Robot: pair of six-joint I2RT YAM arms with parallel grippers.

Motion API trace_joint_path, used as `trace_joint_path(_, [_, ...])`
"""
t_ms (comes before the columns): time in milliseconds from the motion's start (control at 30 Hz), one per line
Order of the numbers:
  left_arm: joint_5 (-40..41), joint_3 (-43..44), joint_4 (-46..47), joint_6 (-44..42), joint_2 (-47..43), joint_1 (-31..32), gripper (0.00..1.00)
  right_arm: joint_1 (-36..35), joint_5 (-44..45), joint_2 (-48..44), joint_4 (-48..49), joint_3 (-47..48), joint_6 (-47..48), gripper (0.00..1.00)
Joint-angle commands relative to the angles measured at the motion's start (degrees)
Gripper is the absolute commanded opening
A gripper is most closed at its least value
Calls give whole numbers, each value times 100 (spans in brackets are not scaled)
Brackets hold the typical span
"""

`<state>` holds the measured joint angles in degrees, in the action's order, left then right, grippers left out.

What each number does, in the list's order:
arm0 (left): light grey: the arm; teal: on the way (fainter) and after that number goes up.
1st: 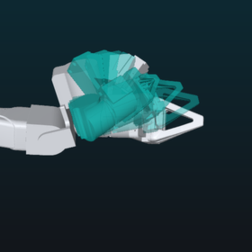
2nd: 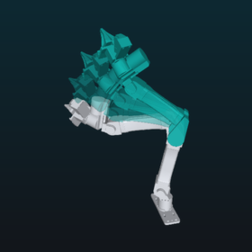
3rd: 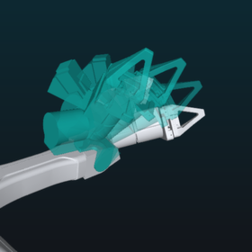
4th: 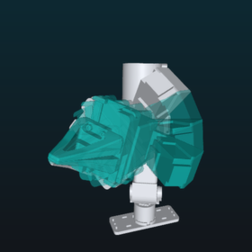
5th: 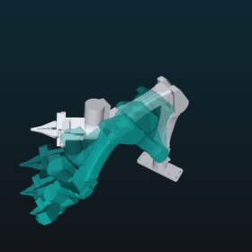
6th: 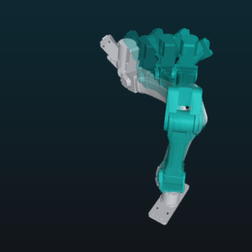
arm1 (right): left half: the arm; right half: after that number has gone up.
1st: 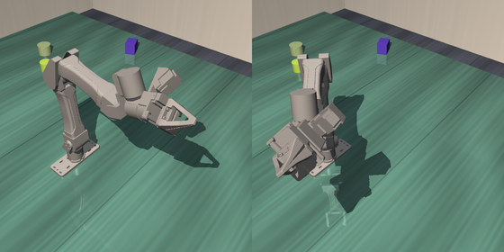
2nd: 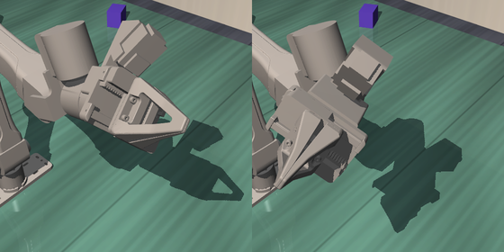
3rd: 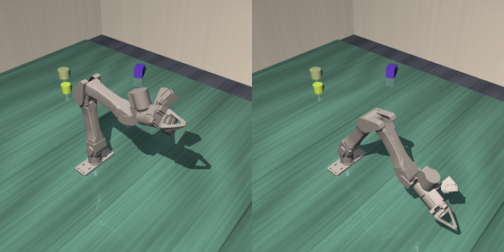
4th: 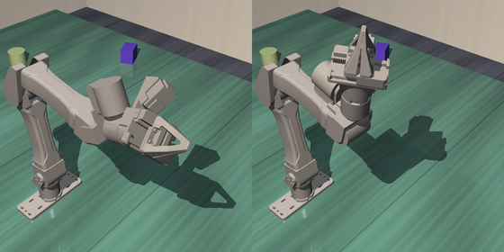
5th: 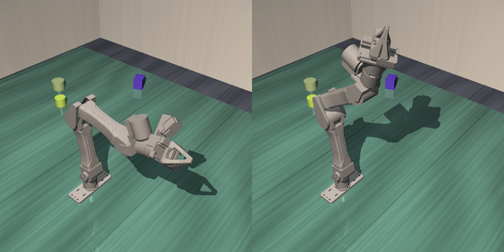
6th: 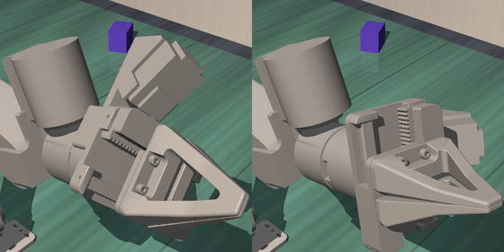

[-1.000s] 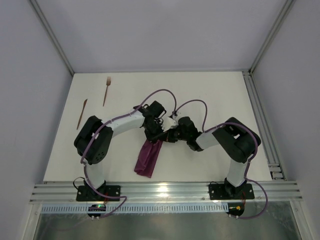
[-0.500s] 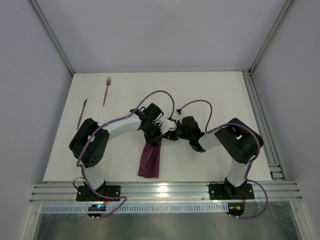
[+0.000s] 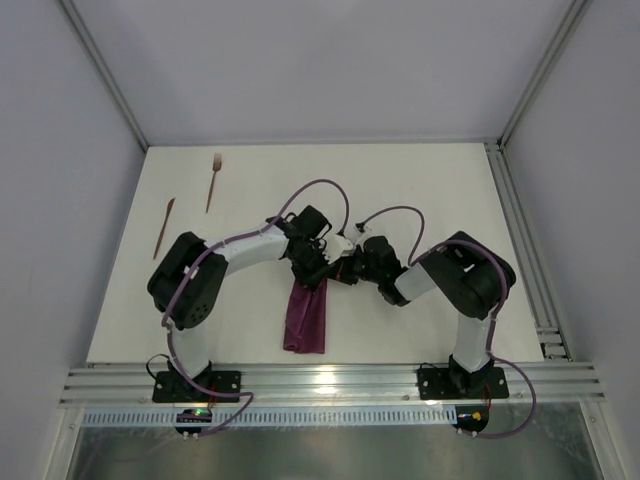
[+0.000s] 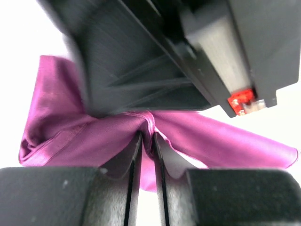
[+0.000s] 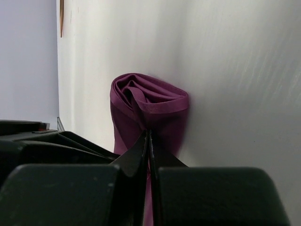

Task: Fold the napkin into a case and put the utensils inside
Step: Stuff the top corner of the smaller-rectangle-folded napkin into the folded napkin.

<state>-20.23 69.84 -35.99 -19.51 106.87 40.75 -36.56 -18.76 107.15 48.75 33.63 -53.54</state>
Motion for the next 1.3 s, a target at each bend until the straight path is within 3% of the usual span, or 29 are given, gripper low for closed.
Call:
trace_joint_path(0, [458,178,620,316,97,-59,18,-203,-145,156,626,39,-7,4])
trace_joint_path(233, [512,433,294,211,580,-59,18,-256,-163,131,548,91,54,4])
trace_joint_path(533, [-148,636,162,272,378,-59,32,-238,-13,77,126,171,274,4])
trace_joint_path(600, [-52,679,127,298,466,-59,30,-229,30,147,204,144,195,4])
trace_joint_path(667, [1,758,-4,351,658,-67,21,-220,74,148,179,135,195,4])
trace_joint_path(733, [-60,873,-110,412,765,-76,17,-220,145,95,135,118,238,4])
trace_joint_path(900, [-236,882,-102,571,730,-76,16,-212,259,-133,-208,161,467,4])
trace_joint_path(967, [-131,882,-101,571,739,-76,21,-212,277,-221,-322,188,528,4])
trace_joint_path(1267, [-148,680,-102,571,792,-217,25,-27,189,-827,-885,135,915,26])
